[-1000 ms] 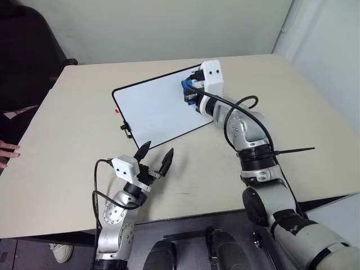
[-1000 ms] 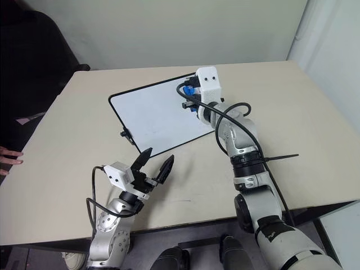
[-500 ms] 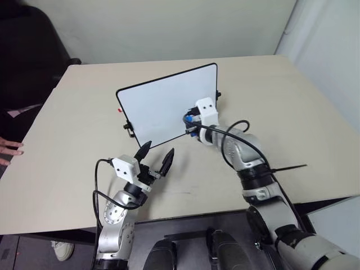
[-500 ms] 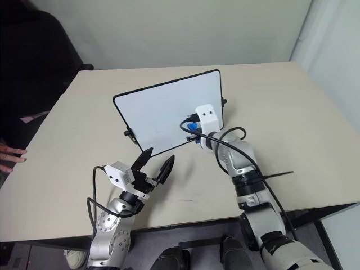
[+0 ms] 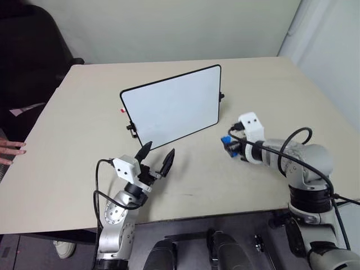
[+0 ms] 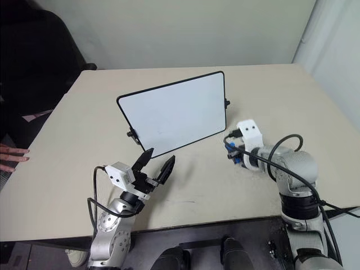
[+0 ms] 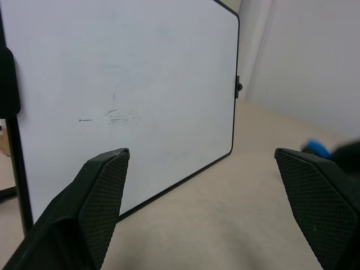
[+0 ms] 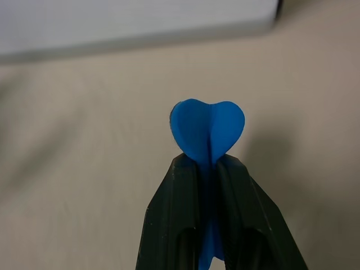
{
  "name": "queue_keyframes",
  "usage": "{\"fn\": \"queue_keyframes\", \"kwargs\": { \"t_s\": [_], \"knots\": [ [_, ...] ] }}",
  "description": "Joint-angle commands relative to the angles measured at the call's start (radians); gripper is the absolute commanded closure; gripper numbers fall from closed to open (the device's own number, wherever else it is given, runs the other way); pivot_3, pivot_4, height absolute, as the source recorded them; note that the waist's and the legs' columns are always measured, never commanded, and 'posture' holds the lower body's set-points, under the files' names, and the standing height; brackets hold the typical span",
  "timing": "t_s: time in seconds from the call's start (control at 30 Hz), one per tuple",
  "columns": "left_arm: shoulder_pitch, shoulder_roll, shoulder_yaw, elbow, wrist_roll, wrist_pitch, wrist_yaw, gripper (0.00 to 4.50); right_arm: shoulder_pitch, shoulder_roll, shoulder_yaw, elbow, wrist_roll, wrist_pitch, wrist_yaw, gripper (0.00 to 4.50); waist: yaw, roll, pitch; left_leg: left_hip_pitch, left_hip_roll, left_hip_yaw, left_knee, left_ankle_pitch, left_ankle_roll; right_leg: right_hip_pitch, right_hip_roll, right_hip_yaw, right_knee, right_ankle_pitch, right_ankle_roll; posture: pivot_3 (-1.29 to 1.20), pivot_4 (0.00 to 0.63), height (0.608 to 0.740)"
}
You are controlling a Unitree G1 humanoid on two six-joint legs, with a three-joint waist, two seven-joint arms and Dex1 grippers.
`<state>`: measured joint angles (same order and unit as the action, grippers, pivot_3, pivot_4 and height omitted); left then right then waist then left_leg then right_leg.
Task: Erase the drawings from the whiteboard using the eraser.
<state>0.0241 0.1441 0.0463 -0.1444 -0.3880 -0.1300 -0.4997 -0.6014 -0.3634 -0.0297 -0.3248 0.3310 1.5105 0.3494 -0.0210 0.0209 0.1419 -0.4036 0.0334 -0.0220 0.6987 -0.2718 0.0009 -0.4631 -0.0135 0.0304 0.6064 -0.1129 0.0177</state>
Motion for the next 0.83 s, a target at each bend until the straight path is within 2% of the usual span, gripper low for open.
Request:
{"fn": "queue_keyframes", "kwargs": {
  "t_s": [0.03, 0.07, 0.23, 0.37, 0.47, 0.6, 0.83],
  "knots": [
    [-0.014, 0.0, -0.005, -0.005, -0.001, -0.007, -0.01, 0.0, 0.009, 0.012, 0.0, 0.0, 0.0, -0.01, -0.019, 3.6, 0.0, 0.0, 0.0, 0.0, 0.0, 0.0, 0.0, 0.0, 0.0, 0.0, 0.0, 0.0, 0.0, 0.0, 0.0, 0.0, 0.15, 0.74],
    [-0.017, 0.0, -0.005, -0.002, -0.001, -0.008, -0.011, 0.0, 0.011, 0.016, -0.003, 0.002, 0.001, -0.008, -0.021, 3.38, 0.0, 0.0, 0.0, 0.001, 0.0, 0.0, 0.0, 0.001, 0.0, 0.001, 0.0, 0.0, 0.001, 0.0, 0.0, 0.0, 0.15, 0.74],
    [-0.033, -0.003, -0.015, 0.015, 0.001, -0.008, -0.015, 0.0, 0.05, -0.004, -0.017, -0.004, -0.011, -0.049, -0.031, 1.62, 0.0, 0.0, 0.0, 0.003, 0.0, -0.001, 0.0, 0.001, 0.0, 0.003, 0.0, 0.001, 0.0, 0.0, 0.0, 0.0, 0.15, 0.74],
    [-0.033, -0.007, -0.024, 0.018, 0.006, -0.013, -0.013, 0.0, 0.144, -0.067, -0.065, -0.1, -0.001, -0.3, 0.035, 0.29, 0.009, 0.0, 0.0, 0.002, -0.001, -0.002, 0.0, 0.0, 0.002, 0.005, 0.0, 0.001, -0.001, -0.001, 0.002, 0.0, 0.15, 0.74],
    [-0.036, -0.011, -0.029, 0.022, 0.004, -0.011, -0.015, 0.0, 0.2, -0.071, -0.138, -0.156, 0.032, -0.482, 0.078, 0.29, 0.012, 0.0, 0.0, 0.001, -0.002, -0.001, 0.0, -0.003, 0.003, 0.004, 0.0, 0.002, -0.002, -0.003, 0.004, 0.0, 0.15, 0.74],
    [-0.038, -0.018, -0.036, 0.033, 0.005, -0.015, -0.019, 0.0, 0.237, 0.003, -0.239, -0.196, 0.154, -0.594, 0.129, 0.29, 0.01, 0.0, 0.0, 0.002, -0.002, -0.001, 0.0, -0.005, 0.004, 0.004, 0.001, 0.002, -0.004, -0.004, 0.005, 0.0, 0.15, 0.74],
    [-0.043, -0.02, -0.041, 0.037, 0.005, -0.01, -0.026, 0.0, 0.302, 0.03, -0.196, -0.197, 0.201, -0.709, 0.163, 0.29, 0.011, 0.0, 0.0, 0.002, -0.002, -0.001, 0.0, -0.005, 0.004, 0.007, 0.006, 0.002, -0.007, -0.004, 0.005, 0.0, 0.15, 0.74]
  ]
}}
